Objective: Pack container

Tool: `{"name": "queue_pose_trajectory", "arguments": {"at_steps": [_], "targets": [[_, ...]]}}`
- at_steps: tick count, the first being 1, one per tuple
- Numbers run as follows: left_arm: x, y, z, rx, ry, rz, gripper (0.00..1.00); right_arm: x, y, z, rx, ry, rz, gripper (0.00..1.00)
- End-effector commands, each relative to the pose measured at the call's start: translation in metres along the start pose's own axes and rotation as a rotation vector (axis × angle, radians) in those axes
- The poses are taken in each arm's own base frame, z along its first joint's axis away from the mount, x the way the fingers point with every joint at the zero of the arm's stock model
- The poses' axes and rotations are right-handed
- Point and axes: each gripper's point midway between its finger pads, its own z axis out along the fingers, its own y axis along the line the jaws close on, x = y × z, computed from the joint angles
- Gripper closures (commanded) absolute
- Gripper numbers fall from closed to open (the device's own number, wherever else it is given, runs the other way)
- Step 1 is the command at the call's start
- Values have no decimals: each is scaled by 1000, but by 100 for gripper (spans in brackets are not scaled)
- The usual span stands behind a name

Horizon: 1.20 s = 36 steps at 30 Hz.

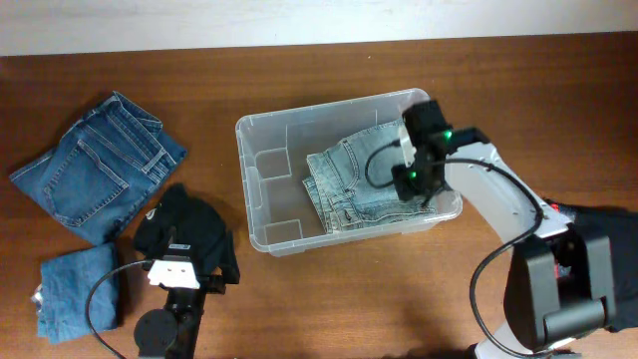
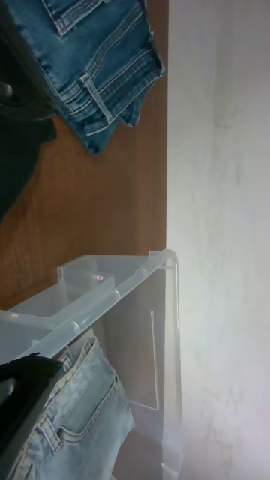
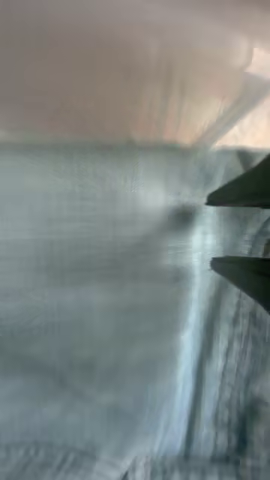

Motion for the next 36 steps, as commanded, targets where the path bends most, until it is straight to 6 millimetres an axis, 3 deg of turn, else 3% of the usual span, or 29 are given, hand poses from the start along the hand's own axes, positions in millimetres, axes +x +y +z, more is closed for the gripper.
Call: {"name": "queue_pose_trajectory", "arguments": {"at_steps": [1, 2, 4, 6, 9, 13, 20, 25, 31, 36], "targets": [[2, -3, 0, 18, 6, -13, 0, -43, 7, -58, -19, -110, -12, 84], [2, -3, 0, 18, 6, -13, 0, -49, 9, -75, -31, -125, -12, 84], [2, -3, 0, 18, 6, -13, 0, -55, 19, -114, -86, -145, -18, 96], [2, -3, 0, 18, 6, -13, 0, -50, 33, -144, -154, -139, -34, 96], [2, -3, 0, 18, 7, -13, 0, -36, 45, -158, -177, -104, -81, 96], [2, -3, 0, 18, 7, -13, 0, -1, 74, -157, -195, 20, -156, 96], [2, -3, 0, 18, 7, -13, 0, 34, 138, -160, -268, 99, -318, 96], [2, -3, 0, 18, 7, -13, 0, 65, 164, -152, -269, 180, -414, 96], [2, -3, 0, 18, 7, -13, 0, 103, 206, -121, -274, 238, -563, 96], [2, -3, 0, 18, 7, -13, 0, 124, 229, -89, -285, 241, -646, 96]]}}
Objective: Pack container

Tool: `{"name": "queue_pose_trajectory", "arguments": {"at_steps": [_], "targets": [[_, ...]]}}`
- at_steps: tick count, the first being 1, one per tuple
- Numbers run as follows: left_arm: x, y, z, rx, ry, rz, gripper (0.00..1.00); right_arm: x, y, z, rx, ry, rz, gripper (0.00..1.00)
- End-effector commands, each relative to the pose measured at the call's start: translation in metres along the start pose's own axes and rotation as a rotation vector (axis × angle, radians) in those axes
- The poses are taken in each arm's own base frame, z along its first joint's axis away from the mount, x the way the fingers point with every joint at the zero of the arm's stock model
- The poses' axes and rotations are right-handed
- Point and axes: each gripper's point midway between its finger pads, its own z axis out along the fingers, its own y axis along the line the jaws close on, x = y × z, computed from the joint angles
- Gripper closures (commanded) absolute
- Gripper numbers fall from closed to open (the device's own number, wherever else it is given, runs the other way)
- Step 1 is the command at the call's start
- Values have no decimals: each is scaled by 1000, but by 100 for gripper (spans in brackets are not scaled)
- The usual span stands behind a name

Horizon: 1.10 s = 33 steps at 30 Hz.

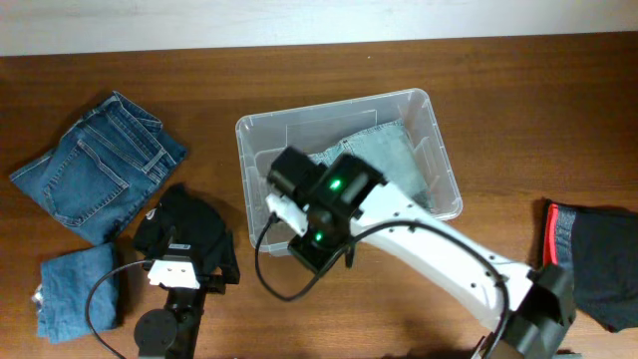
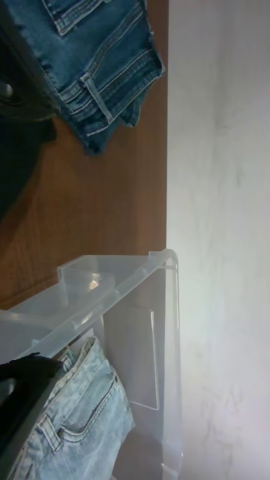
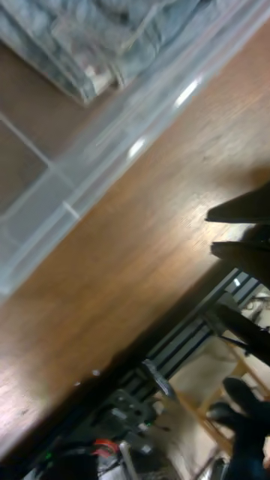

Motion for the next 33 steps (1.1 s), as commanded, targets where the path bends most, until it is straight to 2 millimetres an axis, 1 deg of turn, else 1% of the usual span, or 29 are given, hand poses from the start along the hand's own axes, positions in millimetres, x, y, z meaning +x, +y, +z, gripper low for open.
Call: {"name": "queue_pose_trajectory", "arguments": {"at_steps": [1, 4, 9, 11, 17, 24, 29, 33], "targets": [[2, -3, 0, 18, 6, -13, 0, 7, 9, 16, -8, 27, -26, 96], [2, -3, 0, 18, 6, -13, 0, 9, 16, 26, -38, 32, -38, 96], [2, -3, 0, 18, 6, -13, 0, -5, 16, 39, -53, -29, -54, 96], [2, -3, 0, 18, 6, -13, 0, -8, 15, 44, -53, -42, -57, 96], [2, -3, 0, 18, 6, -13, 0, -14, 15, 44, -54, -67, -64, 96], [2, -3, 0, 18, 6, -13, 0, -26, 17, 43, -56, -117, -77, 96], [2, -3, 0, 18, 6, -13, 0, -29, 17, 43, -57, -125, -79, 96], [2, -3, 0, 18, 6, -13, 0, -31, 15, 49, -56, -117, -77, 96]]}}
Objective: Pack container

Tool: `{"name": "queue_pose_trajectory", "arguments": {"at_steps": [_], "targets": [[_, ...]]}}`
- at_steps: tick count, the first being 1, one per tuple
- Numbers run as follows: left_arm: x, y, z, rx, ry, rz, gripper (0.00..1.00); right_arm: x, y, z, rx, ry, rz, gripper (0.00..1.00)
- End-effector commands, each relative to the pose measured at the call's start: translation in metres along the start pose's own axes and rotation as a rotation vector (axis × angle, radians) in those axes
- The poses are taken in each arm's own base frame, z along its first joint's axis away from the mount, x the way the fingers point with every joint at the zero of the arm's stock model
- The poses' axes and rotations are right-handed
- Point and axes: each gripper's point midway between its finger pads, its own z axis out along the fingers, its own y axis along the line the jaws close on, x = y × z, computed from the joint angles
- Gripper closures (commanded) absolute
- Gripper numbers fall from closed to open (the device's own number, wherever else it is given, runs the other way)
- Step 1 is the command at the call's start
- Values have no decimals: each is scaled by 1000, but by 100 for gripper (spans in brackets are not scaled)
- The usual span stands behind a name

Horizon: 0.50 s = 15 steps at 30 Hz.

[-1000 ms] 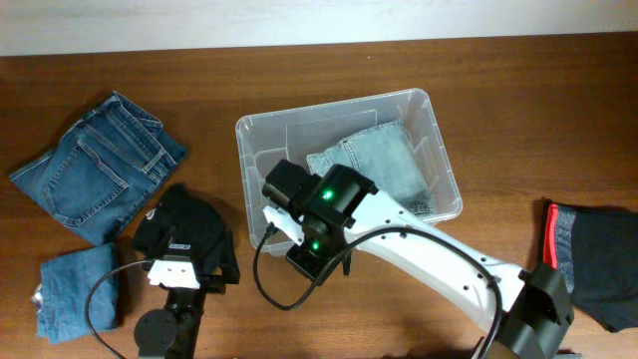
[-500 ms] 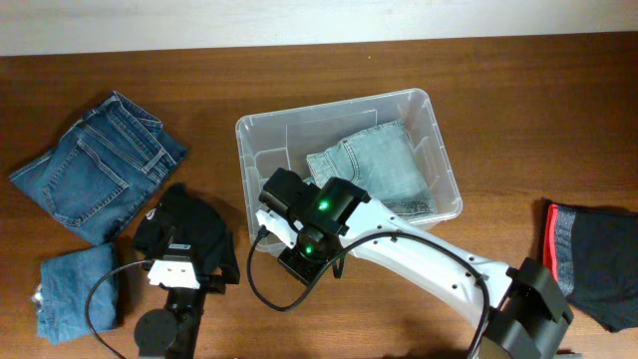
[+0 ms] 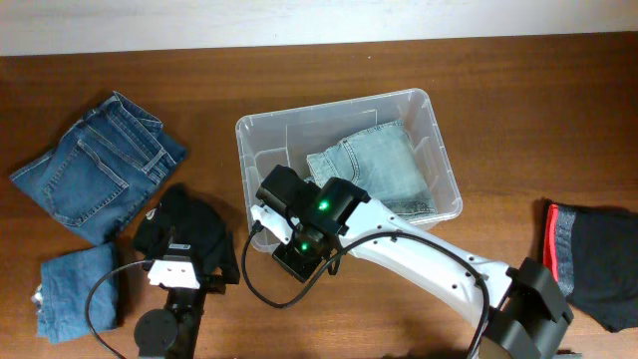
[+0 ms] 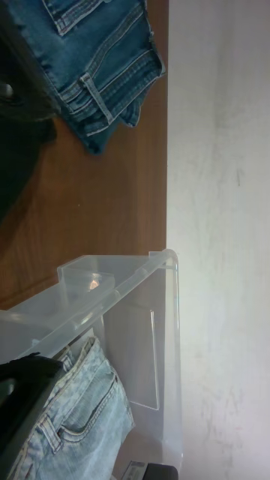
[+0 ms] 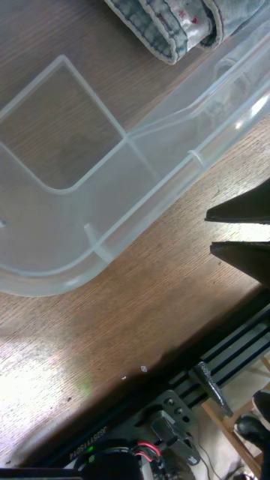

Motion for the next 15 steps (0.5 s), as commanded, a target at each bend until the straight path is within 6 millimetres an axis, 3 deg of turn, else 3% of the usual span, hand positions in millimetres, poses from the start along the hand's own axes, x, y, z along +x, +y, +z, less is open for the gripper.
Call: {"name": "queue_pose_trajectory", "arguments": {"at_steps": [1, 10, 15], "targets": [[2, -3, 0, 18, 6, -13, 0, 1, 3, 9, -14, 15, -4, 96], [2, -3, 0, 18, 6, -13, 0, -11, 0, 21, -15, -7, -10, 96], [2, -3, 0, 18, 6, -13, 0, -28, 1, 20, -16, -78, -29, 96]]}}
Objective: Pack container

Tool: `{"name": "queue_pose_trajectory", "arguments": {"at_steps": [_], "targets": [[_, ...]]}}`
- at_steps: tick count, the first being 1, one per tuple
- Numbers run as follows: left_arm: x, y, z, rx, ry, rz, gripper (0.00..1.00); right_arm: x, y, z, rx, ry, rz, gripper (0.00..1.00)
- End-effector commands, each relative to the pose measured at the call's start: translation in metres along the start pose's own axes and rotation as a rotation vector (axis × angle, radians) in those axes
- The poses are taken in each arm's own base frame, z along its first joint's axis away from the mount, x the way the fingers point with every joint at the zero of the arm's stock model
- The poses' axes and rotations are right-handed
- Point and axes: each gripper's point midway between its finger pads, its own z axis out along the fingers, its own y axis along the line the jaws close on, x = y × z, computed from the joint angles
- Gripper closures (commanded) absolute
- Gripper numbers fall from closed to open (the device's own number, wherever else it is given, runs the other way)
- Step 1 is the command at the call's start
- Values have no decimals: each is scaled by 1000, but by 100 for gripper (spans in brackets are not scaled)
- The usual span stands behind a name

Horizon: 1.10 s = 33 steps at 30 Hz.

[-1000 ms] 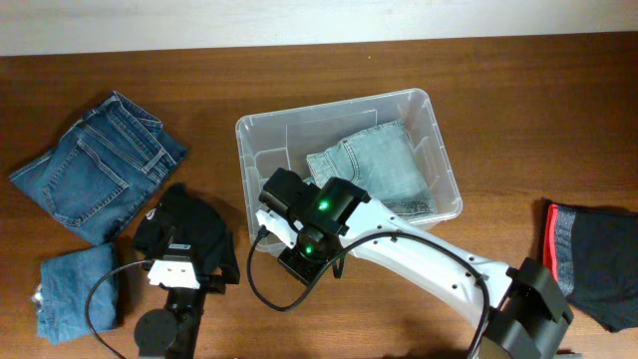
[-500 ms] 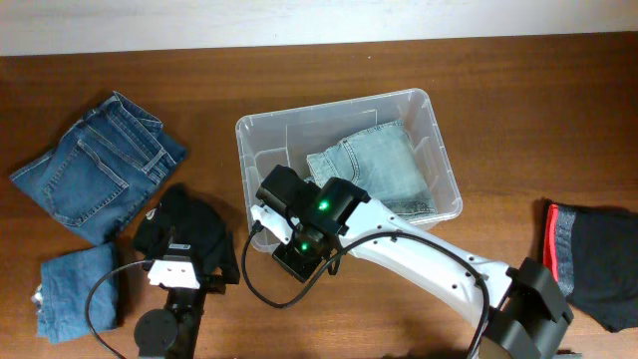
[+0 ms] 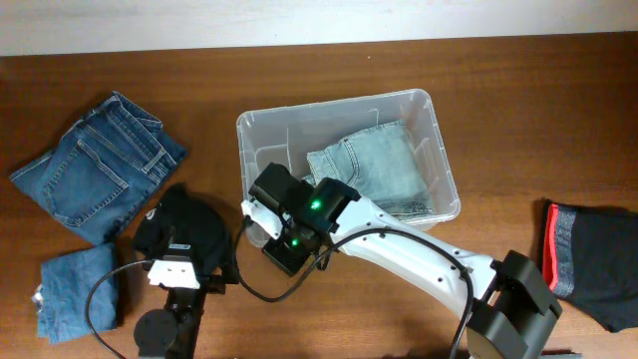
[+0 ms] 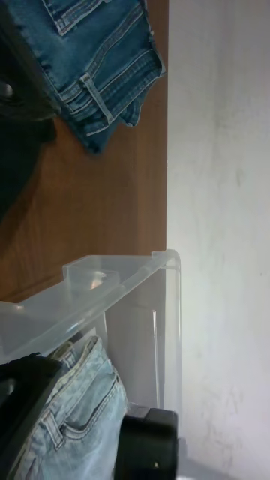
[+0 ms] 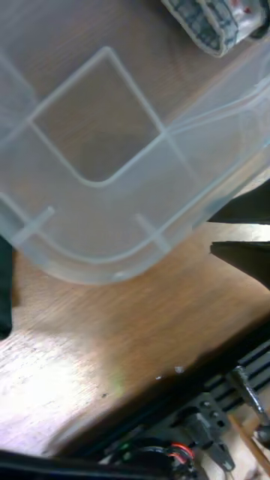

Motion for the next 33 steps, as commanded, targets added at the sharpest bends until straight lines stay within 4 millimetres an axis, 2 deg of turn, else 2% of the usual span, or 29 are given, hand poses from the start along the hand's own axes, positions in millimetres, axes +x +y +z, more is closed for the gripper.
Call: {"name": "queue_pose_trajectory", "arguments": {"at_steps": [1, 4, 8, 11, 18, 22, 25, 27, 30, 33], "targets": [[2, -3, 0, 18, 6, -13, 0, -7, 2, 6, -5, -24, -13, 96], [2, -3, 0, 18, 6, -13, 0, -11, -2, 5, 9, -42, -14, 95], [2, -3, 0, 18, 6, -13, 0, -12, -14, 4, 79, -46, -12, 88], [2, -3, 0, 18, 6, -13, 0, -12, -17, 4, 98, -47, -12, 87], [2, -3, 0, 19, 6, -13, 0, -18, -18, 4, 104, -69, -17, 86], [2, -3, 0, 19, 6, -13, 0, -14, -13, 3, 80, -55, -14, 87], [2, -3, 0, 18, 6, -13, 0, -18, 3, -10, 8, -90, -27, 88], [2, -3, 0, 18, 6, -13, 0, -22, 7, -24, 4, -125, -36, 88], [2, -3, 0, 18, 6, -13, 0, -26, 6, -51, 21, -188, -37, 87], [2, -3, 0, 18, 6, -13, 0, -21, -9, -82, 45, -231, 6, 87]]}}
